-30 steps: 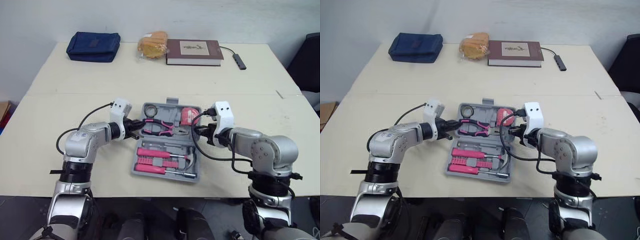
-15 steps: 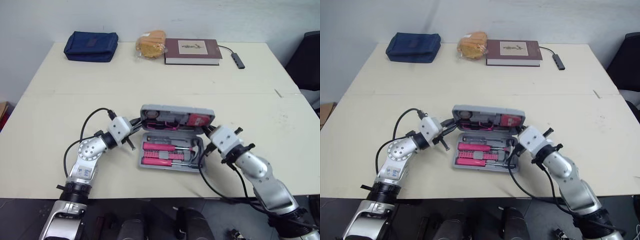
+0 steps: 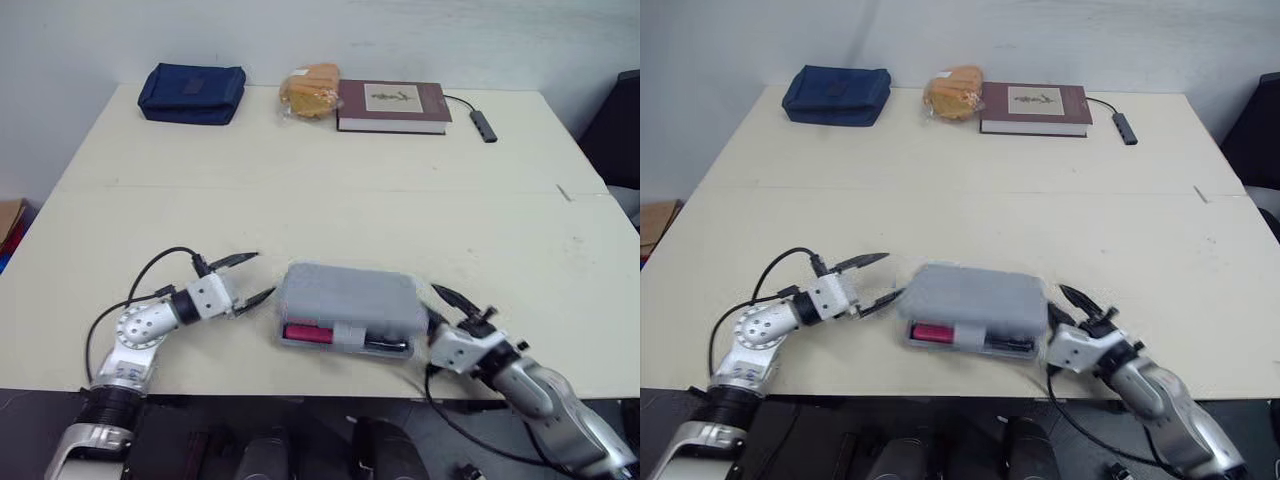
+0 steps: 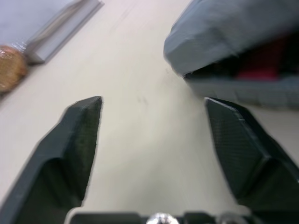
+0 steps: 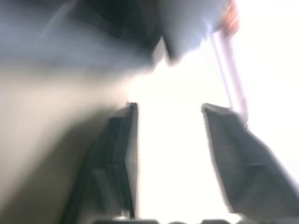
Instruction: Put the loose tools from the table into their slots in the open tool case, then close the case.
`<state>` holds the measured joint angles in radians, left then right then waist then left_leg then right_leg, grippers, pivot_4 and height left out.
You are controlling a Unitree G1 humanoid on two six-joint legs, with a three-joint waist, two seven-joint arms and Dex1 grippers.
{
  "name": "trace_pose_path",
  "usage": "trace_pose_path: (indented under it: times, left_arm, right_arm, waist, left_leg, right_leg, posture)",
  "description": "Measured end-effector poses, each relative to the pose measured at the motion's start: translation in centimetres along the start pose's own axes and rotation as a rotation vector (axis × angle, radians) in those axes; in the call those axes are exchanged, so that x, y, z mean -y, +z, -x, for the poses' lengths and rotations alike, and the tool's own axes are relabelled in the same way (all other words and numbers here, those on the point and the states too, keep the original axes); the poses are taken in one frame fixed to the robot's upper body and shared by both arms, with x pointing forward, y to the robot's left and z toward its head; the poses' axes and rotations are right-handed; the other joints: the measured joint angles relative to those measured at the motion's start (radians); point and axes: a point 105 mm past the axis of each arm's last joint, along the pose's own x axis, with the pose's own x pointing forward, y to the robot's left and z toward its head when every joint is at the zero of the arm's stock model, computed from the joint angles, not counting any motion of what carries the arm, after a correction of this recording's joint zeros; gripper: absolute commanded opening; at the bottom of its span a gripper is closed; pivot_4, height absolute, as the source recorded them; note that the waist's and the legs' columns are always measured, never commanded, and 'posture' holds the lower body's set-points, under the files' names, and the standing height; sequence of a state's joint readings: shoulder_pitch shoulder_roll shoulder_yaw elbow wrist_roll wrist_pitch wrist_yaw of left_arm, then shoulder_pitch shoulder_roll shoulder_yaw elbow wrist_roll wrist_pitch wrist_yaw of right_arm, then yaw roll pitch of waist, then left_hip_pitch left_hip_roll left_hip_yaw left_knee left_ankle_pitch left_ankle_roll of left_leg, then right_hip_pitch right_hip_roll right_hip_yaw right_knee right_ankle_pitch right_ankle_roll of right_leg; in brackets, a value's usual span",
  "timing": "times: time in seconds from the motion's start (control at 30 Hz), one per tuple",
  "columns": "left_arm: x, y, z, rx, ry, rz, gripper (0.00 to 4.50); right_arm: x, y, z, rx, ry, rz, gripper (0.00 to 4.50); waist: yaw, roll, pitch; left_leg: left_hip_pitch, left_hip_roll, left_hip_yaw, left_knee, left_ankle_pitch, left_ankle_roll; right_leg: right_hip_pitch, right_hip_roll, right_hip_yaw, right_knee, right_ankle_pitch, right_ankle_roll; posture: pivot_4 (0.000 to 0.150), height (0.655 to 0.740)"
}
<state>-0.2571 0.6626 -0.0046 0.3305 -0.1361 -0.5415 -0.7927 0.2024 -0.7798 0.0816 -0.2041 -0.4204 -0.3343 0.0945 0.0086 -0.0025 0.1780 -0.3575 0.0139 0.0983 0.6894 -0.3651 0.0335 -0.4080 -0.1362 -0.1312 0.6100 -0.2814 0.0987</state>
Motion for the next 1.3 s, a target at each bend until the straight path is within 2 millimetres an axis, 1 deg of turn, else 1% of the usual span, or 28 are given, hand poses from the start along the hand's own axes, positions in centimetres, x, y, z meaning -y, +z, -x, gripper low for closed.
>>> trace_pose_path:
  times: [0.07,0.1,0.13,0.17,0.2,0.23,0.27,0.3,0.37,0.4,0.43,0.47,0.57,0.67,0.73,0.83,0.87,0.97,1.0,1.07,1.2,1.3]
  left_arm:
    - [-1.0,-0.9,1.9,-0.054,0.007,0.085,3.72]
    - [-1.5,-1.3,2.5,-0.070,0.027,0.120,3.72]
    - [-2.3,-1.8,3.1,-0.084,0.058,0.182,3.72]
    - [-2.7,-1.9,3.1,-0.078,0.068,0.222,3.72]
    - [-3.3,-1.7,2.8,-0.063,0.075,0.258,3.33]
    - [-3.7,-1.4,2.5,-0.048,0.073,0.280,3.14]
    - [-4.0,-1.1,1.9,-0.028,0.065,0.309,2.88]
    - [-4.0,-0.7,1.2,-0.013,0.038,0.344,2.30]
    - [-3.5,-0.5,0.3,-0.012,-0.018,0.378,1.48]
    - [-3.2,-0.5,-0.2,-0.011,-0.045,0.399,0.90]
    - [-2.9,-0.3,-1.2,-0.005,-0.073,0.408,0.48]
    - [-2.8,-0.1,-2.5,0.005,-0.093,0.408,0.02]
    - [-3.0,0.6,-6.0,0.013,-0.149,0.396,0.02]
    - [-2.9,1.1,-8.3,-0.022,-0.227,0.361,0.02]
    - [-2.6,1.2,-9.6,-0.032,-0.269,0.351,0.02]
    - [-1.7,1.7,-11.5,-0.016,-0.349,0.334,0.02]
    - [-1.4,1.9,-11.8,-0.011,-0.377,0.325,0.02]
    - [-0.9,1.6,-11.7,-0.020,-0.423,0.317,0.02]
    - [-0.6,1.1,-11.5,-0.034,-0.438,0.322,0.02]
    - [-0.3,1.0,-11.5,-0.035,-0.453,0.325,0.02]
    - [0.4,1.2,-11.1,-0.016,-0.530,0.327,0.02]
    - [0.5,0.9,-10.1,-0.007,-0.539,0.328,0.02]
  right_arm:
    - [0.0,-0.2,1.7,-0.020,0.038,-0.044,2.57]
    - [0.1,-0.2,2.2,-0.023,0.049,-0.064,2.57]
    - [0.3,-0.1,2.8,-0.022,0.056,-0.120,2.57]
    - [0.4,0.0,3.3,-0.022,0.066,-0.188,2.57]
    - [0.4,0.3,3.7,-0.016,0.083,-0.268,2.20]
    - [0.6,0.6,3.9,-0.005,0.095,-0.329,2.02]
    - [0.7,1.0,4.1,0.007,0.106,-0.409,1.71]
    - [0.9,1.8,4.2,0.032,0.125,-0.508,1.15]
    - [1.1,3.0,4.4,0.072,0.162,-0.605,0.26]
    - [0.9,3.4,4.6,0.082,0.192,-0.654,0.00]
    - [0.5,3.6,4.8,0.077,0.234,-0.699,0.00]
    - [-0.4,3.9,5.1,0.063,0.310,-0.736,0.00]
    - [-2.6,4.9,5.5,0.042,0.491,-0.783,0.00]
    - [-4.0,5.5,5.2,0.042,0.574,-0.776,0.00]
    - [-4.6,5.4,4.7,0.038,0.579,-0.774,0.00]
    - [-4.9,5.1,3.1,0.044,0.535,-0.779,0.00]
    - [-4.9,5.0,2.8,0.043,0.529,-0.776,0.00]
    - [-4.8,4.9,2.3,0.040,0.520,-0.771,0.00]
    - [-4.8,4.8,1.9,0.039,0.510,-0.782,0.00]
    - [-4.7,4.7,1.1,0.044,0.495,-0.773,0.00]
    - [-3.8,3.9,-0.6,0.044,0.451,-0.707,0.00]
    - [-2.7,3.0,-2.0,0.042,0.414,-0.664,0.00]
  waist:
    - [-0.008,0.000,0.000]
    - [-0.009,0.000,0.000]
    - [-0.010,0.000,0.000]
    - [-0.009,0.000,0.000]
    - [-0.007,-0.001,0.001]
    - [-0.005,-0.001,0.001]
    - [-0.001,-0.001,0.001]
    - [0.000,-0.001,0.001]
    - [0.002,-0.001,0.001]
    - [0.002,-0.001,0.001]
    - [0.003,-0.001,0.001]
    - [0.008,-0.001,0.001]
    - [0.021,-0.004,0.002]
    - [0.019,-0.004,0.002]
    - [0.016,-0.005,0.002]
    - [0.013,-0.006,0.003]
    - [0.013,-0.006,0.003]
    - [0.012,-0.006,0.003]
    - [0.012,-0.006,0.003]
    - [0.011,-0.006,0.003]
    - [0.011,-0.006,0.003]
    - [0.004,-0.006,0.003]
  left_leg:
    - [0.000,0.001,-0.001,-0.001,0.000,0.000]
    - [0.001,0.001,-0.001,-0.001,0.000,0.000]
    - [0.002,0.001,0.000,-0.001,0.000,0.000]
    - [0.002,0.001,0.000,0.000,0.000,0.000]
    - [0.003,0.001,-0.002,0.000,0.000,0.000]
    - [0.003,0.001,-0.003,0.000,0.000,0.000]
    - [0.004,0.001,-0.004,0.000,0.000,0.001]
    - [0.004,0.001,-0.004,0.000,0.000,0.001]
    - [0.005,0.001,-0.004,-0.001,0.000,0.000]
    - [0.005,0.001,-0.004,-0.001,-0.001,0.000]
    - [0.004,0.001,-0.004,-0.001,-0.001,0.001]
    - [0.004,0.000,-0.004,-0.001,-0.001,0.001]
    - [0.003,-0.001,-0.004,0.003,-0.002,0.004]
    - [0.003,-0.002,-0.004,0.003,-0.002,0.004]
    - [0.003,-0.002,-0.003,0.003,-0.003,0.004]
    - [0.003,-0.002,-0.001,0.004,-0.003,0.004]
    - [0.003,-0.002,-0.001,0.004,-0.003,0.004]
    - [0.003,-0.001,-0.002,0.004,-0.003,0.004]
    - [0.003,-0.001,-0.002,0.004,-0.003,0.004]
    - [0.003,-0.001,-0.002,0.008,-0.003,0.004]
    - [0.003,-0.001,-0.002,0.009,-0.003,0.005]
    - [0.003,-0.001,-0.003,0.009,-0.003,0.005]
  right_leg:
    - [0.000,0.001,0.000,0.000,0.000,0.000]
    - [0.001,0.001,0.000,0.000,0.000,0.000]
    - [0.001,0.001,0.000,-0.001,0.000,0.000]
    - [0.002,0.001,0.000,-0.003,0.000,0.000]
    - [0.003,0.001,0.000,-0.003,0.000,0.000]
    - [0.005,0.001,0.000,-0.003,0.000,0.000]
    - [0.006,0.001,0.000,-0.003,0.000,0.000]
    - [0.007,0.001,0.000,-0.002,0.000,0.000]
    - [0.008,0.002,-0.001,-0.002,0.000,0.000]
    - [0.008,0.002,-0.001,-0.003,0.000,0.000]
    - [0.008,0.003,-0.001,-0.003,0.000,0.000]
    - [0.008,0.005,-0.002,-0.003,0.000,0.000]
    - [0.009,0.005,-0.003,-0.004,0.001,0.001]
    - [0.010,0.004,-0.003,-0.004,0.002,0.002]
    - [0.009,0.005,-0.004,-0.004,0.002,0.002]
    - [0.008,0.005,-0.008,-0.004,0.002,0.002]
    - [0.008,0.005,-0.009,-0.004,0.002,0.002]
    - [0.008,0.005,-0.010,-0.004,0.002,0.002]
    - [0.008,0.005,-0.010,-0.003,0.002,0.002]
    - [0.009,0.005,-0.010,-0.002,0.002,0.002]
    - [0.009,0.003,-0.007,-0.003,0.002,0.002]
    - [0.009,0.003,-0.004,0.000,0.002,0.002]
  posture:
    - [0.150,0.7400]
    - [0.150,0.7400]
    - [0.150,0.7400]
    - [0.150,0.7400]
    - [0.150,0.7400]
    - [0.150,0.7400]
    - [0.150,0.7400]
    - [0.150,0.7400]
    - [0.150,0.7400]
    - [0.150,0.7400]
    - [0.150,0.7400]
    - [0.150,0.7400]
    - [0.150,0.7400]
    - [0.150,0.7400]
    - [0.150,0.7400]
    - [0.150,0.7400]
    - [0.150,0.7400]
    - [0.150,0.7400]
    - [0.150,0.7400]
    - [0.150,0.7400]
    - [0.150,0.7400]
    - [0.150,0.7400]
